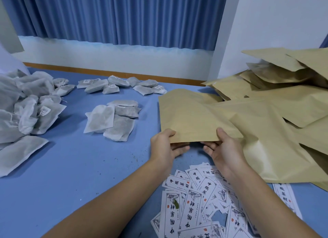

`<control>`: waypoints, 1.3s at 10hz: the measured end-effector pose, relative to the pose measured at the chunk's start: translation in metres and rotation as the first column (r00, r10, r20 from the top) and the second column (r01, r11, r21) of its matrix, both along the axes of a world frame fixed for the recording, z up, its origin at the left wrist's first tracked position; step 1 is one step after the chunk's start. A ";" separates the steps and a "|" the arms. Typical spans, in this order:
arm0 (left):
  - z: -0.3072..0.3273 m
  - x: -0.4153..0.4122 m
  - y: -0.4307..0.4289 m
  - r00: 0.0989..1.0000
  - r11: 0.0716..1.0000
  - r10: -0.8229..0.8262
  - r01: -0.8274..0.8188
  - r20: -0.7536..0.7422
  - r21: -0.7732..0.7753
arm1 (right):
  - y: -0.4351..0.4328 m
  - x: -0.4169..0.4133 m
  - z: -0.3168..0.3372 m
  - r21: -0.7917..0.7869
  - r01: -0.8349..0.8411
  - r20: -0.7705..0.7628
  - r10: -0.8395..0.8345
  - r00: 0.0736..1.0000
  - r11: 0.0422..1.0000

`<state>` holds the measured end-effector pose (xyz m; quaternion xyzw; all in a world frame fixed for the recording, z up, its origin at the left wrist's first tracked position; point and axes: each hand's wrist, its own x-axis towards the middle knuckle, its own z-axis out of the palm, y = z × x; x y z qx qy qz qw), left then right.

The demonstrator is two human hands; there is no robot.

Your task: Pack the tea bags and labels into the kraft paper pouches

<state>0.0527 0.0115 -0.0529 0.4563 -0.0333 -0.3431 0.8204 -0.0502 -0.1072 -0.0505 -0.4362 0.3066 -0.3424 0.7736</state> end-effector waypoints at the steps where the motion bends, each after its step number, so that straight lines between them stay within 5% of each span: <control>1: -0.002 0.009 -0.001 0.999 0.999 -0.035 0.035 -0.005 -0.029 | -0.002 -0.002 -0.004 -0.009 -0.034 -0.055 0.033 0.998 0.999; 2: -0.002 0.013 -0.002 0.992 0.997 -0.069 0.071 0.104 -0.015 | -0.003 -0.001 -0.004 0.004 -0.031 -0.055 0.031 0.998 1.000; 5: 0.004 0.009 -0.006 0.877 0.996 -0.030 0.067 0.479 -0.059 | -0.009 -0.006 0.015 0.005 0.009 0.262 -0.010 0.965 1.000; 6: 0.025 0.008 -0.022 0.838 0.977 -0.092 0.181 0.537 -0.115 | -0.019 -0.017 0.031 -0.079 0.073 0.319 -0.044 0.947 0.994; 7: 0.053 0.008 -0.054 0.806 0.941 -0.233 0.328 0.544 -0.084 | -0.034 -0.032 0.045 -0.184 0.119 0.219 -0.078 0.973 0.976; 9: 0.115 0.005 -0.145 0.574 0.853 -0.515 0.415 0.636 0.316 | -0.091 -0.055 0.061 -0.105 0.287 0.207 -0.262 0.943 0.952; 11: 0.130 -0.009 -0.227 0.737 0.853 -0.514 0.389 0.439 0.346 | -0.163 -0.059 0.081 0.038 0.369 0.251 -0.366 0.896 0.929; 13: 0.142 -0.019 -0.276 0.876 0.892 -0.437 0.451 0.204 -0.026 | -0.224 -0.046 0.128 0.164 0.348 0.311 -0.383 0.870 0.923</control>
